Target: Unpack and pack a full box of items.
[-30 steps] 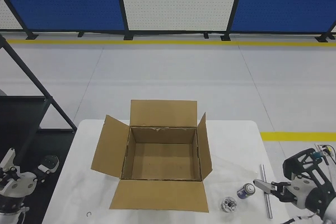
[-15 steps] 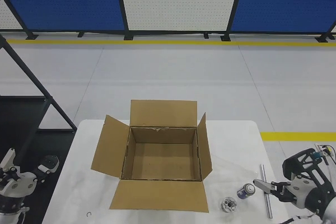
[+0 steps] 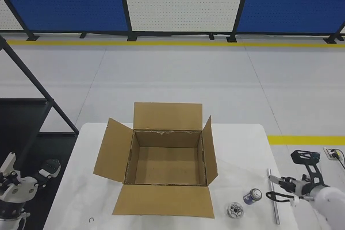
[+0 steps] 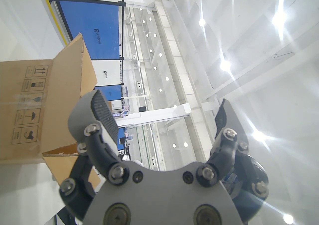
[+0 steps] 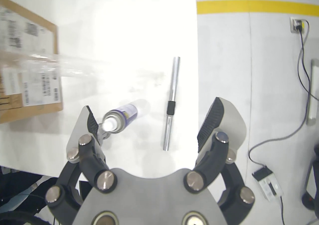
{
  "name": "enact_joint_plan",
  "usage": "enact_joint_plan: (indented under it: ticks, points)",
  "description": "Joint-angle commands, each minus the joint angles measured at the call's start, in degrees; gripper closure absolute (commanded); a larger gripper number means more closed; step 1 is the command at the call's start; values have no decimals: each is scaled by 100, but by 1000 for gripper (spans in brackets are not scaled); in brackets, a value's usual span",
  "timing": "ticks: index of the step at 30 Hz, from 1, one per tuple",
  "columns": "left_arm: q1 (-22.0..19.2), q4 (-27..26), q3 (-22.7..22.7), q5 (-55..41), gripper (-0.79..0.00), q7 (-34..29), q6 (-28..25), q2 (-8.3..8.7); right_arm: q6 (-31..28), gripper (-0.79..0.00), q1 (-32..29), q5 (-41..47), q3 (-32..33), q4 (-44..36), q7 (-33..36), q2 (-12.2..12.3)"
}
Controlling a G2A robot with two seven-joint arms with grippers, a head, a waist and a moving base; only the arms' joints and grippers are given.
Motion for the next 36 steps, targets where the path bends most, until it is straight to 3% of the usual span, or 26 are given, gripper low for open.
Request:
enact_joint_plan:
  ticks: [1,15,27,29,30,33,36]
  points:
    - [0,0,0,0,-785,0,0,0,266,-785,200,-303,-127,307,130,9]
    - [24,-68,41,197,-785,-17,76,6,430,-785,248,-427,-165,371,150,8]
    - [88,-113,65,779,-785,-100,114,31,-400,-785,338,-109,-327,1395,-98,57]
    - [88,-113,65,779,-785,-100,114,31,-453,-548,364,-113,-371,1503,-132,64]
    - [88,-113,65,779,-785,-100,114,31,-443,-508,380,-162,-398,1559,-141,68]
    - [88,-113,65,779,-785,-100,114,31,-457,-517,429,-149,-475,1679,-165,73]
    - [88,-113,65,779,-785,-100,114,31,-499,-453,467,-143,-523,1790,-172,83]
